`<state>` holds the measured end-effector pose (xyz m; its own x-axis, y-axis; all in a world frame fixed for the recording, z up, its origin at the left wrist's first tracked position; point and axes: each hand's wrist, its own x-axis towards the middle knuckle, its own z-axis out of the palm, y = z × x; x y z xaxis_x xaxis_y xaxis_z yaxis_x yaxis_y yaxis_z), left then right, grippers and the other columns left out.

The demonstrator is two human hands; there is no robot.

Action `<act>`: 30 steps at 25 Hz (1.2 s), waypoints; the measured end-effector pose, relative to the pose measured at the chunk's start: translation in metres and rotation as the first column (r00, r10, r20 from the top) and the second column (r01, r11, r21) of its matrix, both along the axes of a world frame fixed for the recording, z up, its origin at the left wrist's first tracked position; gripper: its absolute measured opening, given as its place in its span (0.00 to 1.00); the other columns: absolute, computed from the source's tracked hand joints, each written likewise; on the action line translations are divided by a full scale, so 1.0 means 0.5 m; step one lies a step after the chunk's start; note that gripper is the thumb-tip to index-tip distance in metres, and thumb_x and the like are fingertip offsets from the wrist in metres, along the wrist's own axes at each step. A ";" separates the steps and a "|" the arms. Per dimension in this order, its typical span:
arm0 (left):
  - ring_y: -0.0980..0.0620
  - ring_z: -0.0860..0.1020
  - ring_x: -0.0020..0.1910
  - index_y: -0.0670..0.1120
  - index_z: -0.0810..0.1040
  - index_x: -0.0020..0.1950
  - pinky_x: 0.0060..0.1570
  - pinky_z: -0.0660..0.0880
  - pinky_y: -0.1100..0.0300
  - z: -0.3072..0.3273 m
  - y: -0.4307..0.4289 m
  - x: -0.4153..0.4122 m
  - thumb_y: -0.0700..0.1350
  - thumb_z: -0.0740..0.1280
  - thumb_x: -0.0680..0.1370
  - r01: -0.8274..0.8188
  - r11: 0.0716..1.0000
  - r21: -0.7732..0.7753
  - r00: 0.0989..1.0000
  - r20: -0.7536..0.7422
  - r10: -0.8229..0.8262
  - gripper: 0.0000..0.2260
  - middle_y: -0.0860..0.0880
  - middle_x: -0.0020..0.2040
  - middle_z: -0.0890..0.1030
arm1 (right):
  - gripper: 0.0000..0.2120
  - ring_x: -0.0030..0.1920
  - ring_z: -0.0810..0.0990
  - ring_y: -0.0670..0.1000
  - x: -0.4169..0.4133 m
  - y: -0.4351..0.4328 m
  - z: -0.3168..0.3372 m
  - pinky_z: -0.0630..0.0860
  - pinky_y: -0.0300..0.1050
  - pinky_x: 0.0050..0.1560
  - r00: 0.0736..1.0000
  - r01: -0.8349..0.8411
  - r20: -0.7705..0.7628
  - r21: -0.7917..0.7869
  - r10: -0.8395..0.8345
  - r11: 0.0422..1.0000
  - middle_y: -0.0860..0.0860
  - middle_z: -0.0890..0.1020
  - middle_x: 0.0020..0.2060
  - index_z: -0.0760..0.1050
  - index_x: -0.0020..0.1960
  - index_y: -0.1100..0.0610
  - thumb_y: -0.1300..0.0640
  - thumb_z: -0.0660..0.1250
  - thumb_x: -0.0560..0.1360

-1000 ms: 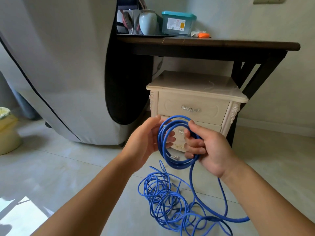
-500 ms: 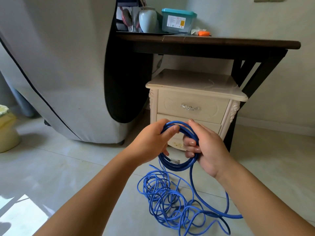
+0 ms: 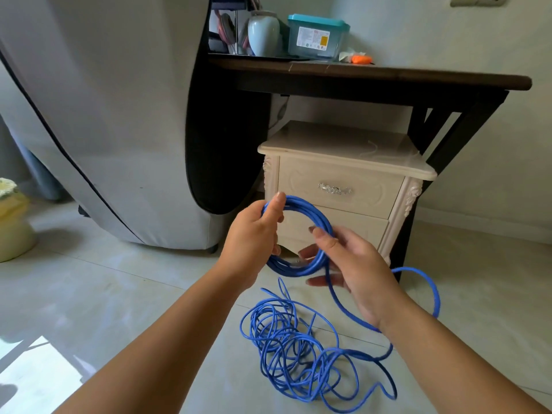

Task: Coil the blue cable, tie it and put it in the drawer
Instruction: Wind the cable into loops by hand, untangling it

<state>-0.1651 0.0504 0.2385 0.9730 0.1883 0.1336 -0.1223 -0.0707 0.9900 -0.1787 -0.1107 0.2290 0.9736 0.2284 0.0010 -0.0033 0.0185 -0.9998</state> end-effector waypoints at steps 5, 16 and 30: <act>0.56 0.64 0.24 0.44 0.71 0.40 0.30 0.67 0.58 -0.003 -0.016 -0.012 0.56 0.59 0.83 -0.053 0.988 -0.148 0.999 0.000 0.054 0.18 0.54 0.26 0.65 | 0.11 0.49 0.85 0.55 0.001 0.023 -0.012 0.79 0.50 0.54 0.994 0.072 -0.109 0.420 -0.029 0.905 0.57 0.86 0.42 0.78 0.51 0.61 0.55 0.67 0.73; 0.52 0.82 0.44 0.47 0.81 0.54 0.52 0.79 0.56 -0.013 -0.003 -0.023 0.52 0.64 0.81 0.175 0.984 -0.034 0.983 -0.047 -0.176 0.11 0.50 0.45 0.85 | 0.10 0.23 0.60 0.47 0.029 0.008 0.004 0.71 0.48 0.34 0.990 0.126 0.031 0.219 -0.136 0.968 0.46 0.61 0.23 0.74 0.46 0.58 0.54 0.60 0.82; 0.50 0.66 0.30 0.46 0.72 0.38 0.36 0.66 0.48 -0.013 -0.007 -0.010 0.58 0.58 0.82 0.065 0.945 0.322 0.992 0.078 -0.095 0.20 0.49 0.30 0.69 | 0.17 0.45 0.84 0.54 0.016 -0.009 0.009 0.81 0.59 0.51 0.999 0.022 0.040 -0.024 -0.021 0.999 0.52 0.85 0.43 0.75 0.56 0.52 0.41 0.61 0.78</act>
<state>-0.1699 0.0467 0.2322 0.9639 0.0434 0.2629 -0.2295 -0.3663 0.9018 -0.1706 -0.1154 0.2337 0.9775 0.2082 0.0348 0.0370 -0.0066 -0.9993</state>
